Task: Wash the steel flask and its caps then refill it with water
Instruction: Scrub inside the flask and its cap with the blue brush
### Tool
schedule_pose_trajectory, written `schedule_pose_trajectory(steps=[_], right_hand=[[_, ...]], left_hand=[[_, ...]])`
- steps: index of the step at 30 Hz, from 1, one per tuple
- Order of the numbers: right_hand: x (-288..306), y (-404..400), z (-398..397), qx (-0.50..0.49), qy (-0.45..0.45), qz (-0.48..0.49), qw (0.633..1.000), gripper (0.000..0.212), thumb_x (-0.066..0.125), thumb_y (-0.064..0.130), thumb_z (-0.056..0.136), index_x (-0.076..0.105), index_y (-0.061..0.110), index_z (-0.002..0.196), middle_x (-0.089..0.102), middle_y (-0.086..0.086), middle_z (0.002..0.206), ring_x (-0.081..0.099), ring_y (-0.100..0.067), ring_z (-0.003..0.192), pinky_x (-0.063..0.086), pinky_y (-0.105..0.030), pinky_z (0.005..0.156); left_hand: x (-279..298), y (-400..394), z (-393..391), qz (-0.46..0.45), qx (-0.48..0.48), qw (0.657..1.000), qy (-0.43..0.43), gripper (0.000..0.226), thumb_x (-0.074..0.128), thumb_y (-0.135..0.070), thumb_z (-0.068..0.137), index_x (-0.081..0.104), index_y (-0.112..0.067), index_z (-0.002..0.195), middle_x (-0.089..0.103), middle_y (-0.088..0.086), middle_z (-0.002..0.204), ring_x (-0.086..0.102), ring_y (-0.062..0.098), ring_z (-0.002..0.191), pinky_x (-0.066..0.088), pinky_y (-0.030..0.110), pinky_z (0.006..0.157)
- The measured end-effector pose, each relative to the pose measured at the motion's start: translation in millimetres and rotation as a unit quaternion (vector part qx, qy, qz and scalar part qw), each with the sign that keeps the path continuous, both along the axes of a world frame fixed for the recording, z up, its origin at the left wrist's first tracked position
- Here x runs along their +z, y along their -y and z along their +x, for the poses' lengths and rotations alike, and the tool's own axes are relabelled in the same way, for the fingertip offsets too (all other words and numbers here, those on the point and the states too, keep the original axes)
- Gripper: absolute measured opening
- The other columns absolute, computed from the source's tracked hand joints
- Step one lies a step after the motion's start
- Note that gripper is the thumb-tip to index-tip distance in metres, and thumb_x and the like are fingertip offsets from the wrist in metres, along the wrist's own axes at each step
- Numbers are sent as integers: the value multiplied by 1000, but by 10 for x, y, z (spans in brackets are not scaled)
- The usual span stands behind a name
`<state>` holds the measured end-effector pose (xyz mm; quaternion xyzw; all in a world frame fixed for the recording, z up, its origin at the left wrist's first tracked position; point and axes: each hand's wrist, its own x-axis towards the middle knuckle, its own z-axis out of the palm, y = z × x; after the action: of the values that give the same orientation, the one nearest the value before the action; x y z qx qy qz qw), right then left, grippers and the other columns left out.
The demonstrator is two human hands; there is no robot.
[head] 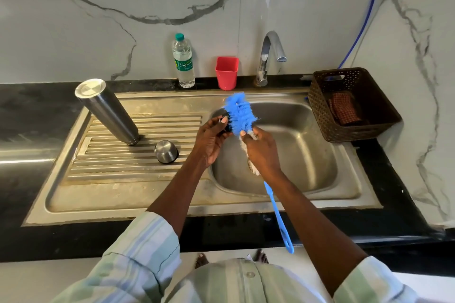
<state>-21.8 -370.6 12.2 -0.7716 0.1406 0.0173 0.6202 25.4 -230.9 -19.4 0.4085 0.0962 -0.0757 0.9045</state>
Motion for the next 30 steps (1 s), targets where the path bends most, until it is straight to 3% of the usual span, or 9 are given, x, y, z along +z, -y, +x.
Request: schedule_pose_trajectory(steps=[4, 9, 12, 14, 17, 19, 22, 25, 30], right_hand=[[7, 94, 139, -25, -43, 32, 998, 18, 62, 26, 90, 67, 9, 86, 58, -2, 63, 50, -17, 56, 42, -30, 55], [-74, -12, -15, -5, -47, 19, 999, 30, 61, 41, 86, 69, 20, 104, 67, 2, 84, 59, -15, 67, 50, -32, 65], [-51, 17, 68, -44, -54, 87, 994, 14, 65, 33, 85, 67, 21, 78, 62, -1, 67, 53, -19, 58, 44, -33, 59], [-5, 22, 119, -60, -60, 115, 990, 18, 68, 29, 85, 63, 20, 70, 58, -3, 61, 49, -20, 55, 41, -35, 59], [20, -72, 38, -18, -40, 95, 995, 12, 65, 29, 88, 66, 20, 81, 60, -1, 65, 51, -16, 53, 42, -31, 55], [74, -160, -39, 21, -29, 52, 998, 13, 62, 32, 91, 67, 20, 89, 65, 2, 71, 55, -14, 56, 45, -29, 55], [70, -138, 79, -20, -4, 21, 1000, 18, 61, 29, 90, 63, 16, 77, 62, 3, 66, 54, -15, 58, 44, -29, 59], [44, -68, 173, -43, -18, 16, 999, 20, 61, 31, 86, 62, 18, 71, 60, 5, 64, 55, -18, 61, 47, -36, 65], [4, -152, 18, 3, -1, -19, 1000, 24, 58, 31, 90, 55, 20, 69, 57, 6, 65, 50, -12, 58, 42, -29, 59]], left_hand=[[38, 53, -77, -2, -40, 999, 4, 12, 56, -5, 97, 63, -1, 107, 71, 16, 107, 70, 22, 94, 59, 27, 73], [82, 15, 36, 3, 31, 999, -32, 6, 59, -6, 96, 63, -7, 93, 74, 7, 88, 70, 20, 85, 59, 26, 68], [50, 80, 1, 77, 7, 997, -27, 17, 65, 0, 91, 54, -10, 82, 69, 7, 79, 64, 21, 79, 59, 28, 67], [31, 95, -9, 99, 7, 995, -16, 27, 70, 3, 87, 50, -13, 95, 67, 14, 97, 67, 26, 85, 61, 33, 69], [12, 49, 36, 110, -7, 994, 1, 49, 65, 5, 87, 51, -27, 121, 67, 12, 120, 69, 27, 95, 59, 35, 72], [3, 52, 20, 118, -14, 993, -6, 37, 55, 5, 92, 62, -20, 119, 73, 6, 106, 67, 23, 92, 57, 32, 75], [22, 118, -75, 110, 1, 993, -34, 17, 59, 2, 93, 63, -11, 102, 75, 5, 86, 68, 21, 80, 57, 30, 71], [-6, 84, -71, 77, 35, 996, -37, 17, 67, -1, 89, 59, -10, 100, 72, 12, 97, 72, 26, 87, 61, 35, 74], [0, 30, -71, 97, 60, 993, -33, 17, 70, -4, 89, 57, -14, 96, 72, 11, 94, 71, 19, 78, 56, 29, 67]])
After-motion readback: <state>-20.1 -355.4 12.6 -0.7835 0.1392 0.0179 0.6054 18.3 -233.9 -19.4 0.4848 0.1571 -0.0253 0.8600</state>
